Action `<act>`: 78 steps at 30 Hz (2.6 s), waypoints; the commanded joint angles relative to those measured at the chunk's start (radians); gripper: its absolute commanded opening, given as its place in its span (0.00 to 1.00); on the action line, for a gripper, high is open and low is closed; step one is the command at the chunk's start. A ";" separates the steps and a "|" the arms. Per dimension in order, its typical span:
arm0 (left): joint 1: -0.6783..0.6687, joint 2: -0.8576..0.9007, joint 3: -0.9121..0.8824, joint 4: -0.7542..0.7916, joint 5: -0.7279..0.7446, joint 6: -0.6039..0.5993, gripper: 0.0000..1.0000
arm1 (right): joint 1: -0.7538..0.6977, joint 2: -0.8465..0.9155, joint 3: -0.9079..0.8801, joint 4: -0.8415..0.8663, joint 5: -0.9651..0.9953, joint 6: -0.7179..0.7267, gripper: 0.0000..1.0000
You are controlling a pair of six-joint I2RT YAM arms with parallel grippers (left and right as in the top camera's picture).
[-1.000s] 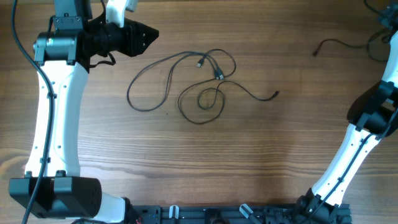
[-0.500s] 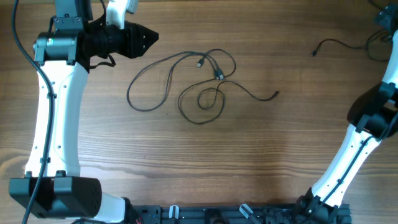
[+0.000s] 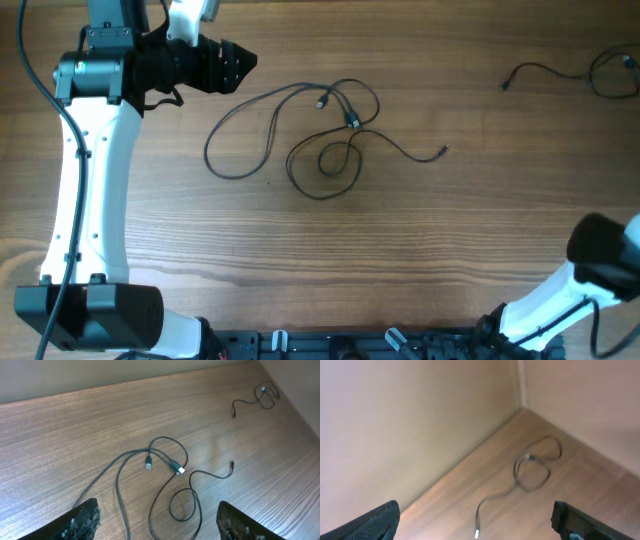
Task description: Untangle cables
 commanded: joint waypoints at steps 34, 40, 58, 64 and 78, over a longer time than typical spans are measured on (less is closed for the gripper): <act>0.005 0.008 -0.002 0.022 -0.100 0.062 0.72 | 0.554 -0.029 -0.167 -0.372 0.057 -0.029 0.94; 0.051 0.008 -0.002 0.018 -0.137 0.049 0.72 | 0.591 0.000 -0.204 -0.372 0.064 -0.020 0.94; 0.112 0.008 -0.002 -0.003 -0.132 0.032 0.74 | 0.769 0.001 -0.642 -0.219 0.182 0.169 0.96; 0.112 0.008 -0.002 -0.003 -0.132 0.032 0.74 | 0.871 0.001 -0.769 -0.121 0.174 0.180 0.96; 0.112 0.008 -0.002 -0.005 -0.132 0.032 0.74 | 0.893 0.030 -0.936 0.010 0.018 0.158 0.91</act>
